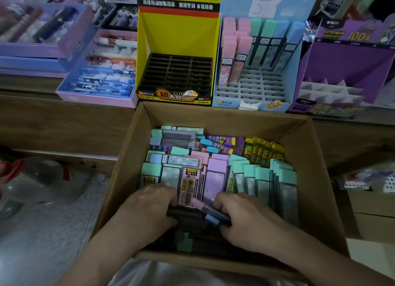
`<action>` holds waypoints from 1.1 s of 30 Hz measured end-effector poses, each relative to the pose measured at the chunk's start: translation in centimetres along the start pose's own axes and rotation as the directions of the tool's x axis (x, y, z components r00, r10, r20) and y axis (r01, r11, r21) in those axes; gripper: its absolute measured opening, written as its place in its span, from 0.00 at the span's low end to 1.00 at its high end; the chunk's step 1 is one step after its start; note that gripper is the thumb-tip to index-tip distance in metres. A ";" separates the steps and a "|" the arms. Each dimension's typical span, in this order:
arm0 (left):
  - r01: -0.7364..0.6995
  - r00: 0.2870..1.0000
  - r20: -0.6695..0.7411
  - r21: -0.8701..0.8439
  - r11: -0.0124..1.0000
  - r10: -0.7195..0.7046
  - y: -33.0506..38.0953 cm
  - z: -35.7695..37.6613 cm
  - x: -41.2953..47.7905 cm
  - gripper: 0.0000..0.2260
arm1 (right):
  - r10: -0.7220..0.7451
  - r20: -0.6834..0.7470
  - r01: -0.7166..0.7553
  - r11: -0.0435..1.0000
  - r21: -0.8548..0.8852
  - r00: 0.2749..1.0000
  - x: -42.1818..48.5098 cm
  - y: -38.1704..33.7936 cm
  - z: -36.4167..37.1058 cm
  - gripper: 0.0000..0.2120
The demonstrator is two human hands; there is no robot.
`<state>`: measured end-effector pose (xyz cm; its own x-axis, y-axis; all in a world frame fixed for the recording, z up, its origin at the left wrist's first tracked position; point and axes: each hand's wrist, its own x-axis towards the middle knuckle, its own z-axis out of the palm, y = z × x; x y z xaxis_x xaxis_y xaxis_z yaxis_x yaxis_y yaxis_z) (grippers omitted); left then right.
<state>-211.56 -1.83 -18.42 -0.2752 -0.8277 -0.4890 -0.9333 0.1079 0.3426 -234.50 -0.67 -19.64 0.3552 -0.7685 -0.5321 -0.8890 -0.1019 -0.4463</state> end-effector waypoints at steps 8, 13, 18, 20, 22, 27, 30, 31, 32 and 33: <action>0.017 0.993 0.119 -0.080 0.997 -0.008 0.0 0.1 0.3 0.16 | 0.006 -0.070 0.005 0.988 0.157 0.998 0.3 0.1 -0.9 0.08; -0.050 0.984 0.165 -0.124 0.991 0.070 0.7 -0.5 0.5 0.18 | -0.024 -0.060 0.038 0.969 0.244 0.998 0.9 -0.5 -0.9 0.05; -0.048 0.975 0.208 -0.151 0.987 0.079 0.8 -0.9 0.5 0.18 | -0.045 -0.033 0.052 0.972 0.229 0.998 1.4 -1.3 -0.1 0.06; -0.053 0.974 0.209 -0.155 0.986 0.085 0.7 -0.9 0.5 0.20 | -0.051 -0.028 0.056 0.973 0.222 0.998 1.6 -1.4 0.1 0.07; -0.038 0.977 0.202 -0.166 0.985 0.072 0.6 -0.8 0.4 0.26 | -0.062 -0.017 0.064 0.970 0.234 0.998 1.7 -1.5 0.4 0.06; 0.013 0.992 0.130 -0.142 0.990 0.005 0.1 -0.4 0.2 0.16 | -0.070 0.029 0.062 0.978 0.198 0.997 1.5 -1.0 0.9 0.15; 0.034 0.988 0.151 -0.126 0.991 -0.015 -0.1 -0.3 0.2 0.14 | -0.074 0.016 0.070 0.983 0.171 0.997 1.5 -0.8 1.0 0.16; 0.030 0.988 0.157 -0.133 0.991 -0.009 -0.1 -0.3 0.2 0.13 | -0.070 0.015 0.066 0.982 0.174 0.997 1.6 -0.8 1.0 0.14; 0.024 0.988 0.157 -0.148 0.989 0.000 -0.1 -0.3 0.2 0.12 | -0.063 0.019 0.058 0.981 0.187 0.998 1.6 -0.8 1.0 0.12; 0.021 0.988 0.154 -0.169 0.985 0.005 -0.2 -0.3 0.2 0.12 | -0.057 0.024 0.051 0.978 0.202 0.998 1.6 -0.8 0.9 0.10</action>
<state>-211.40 -2.18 -18.32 -0.3123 -0.7323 -0.6051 -0.8864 -0.0044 0.4629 -232.99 -1.25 -20.82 0.4121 -0.7461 -0.5230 -0.7930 -0.0110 -0.6091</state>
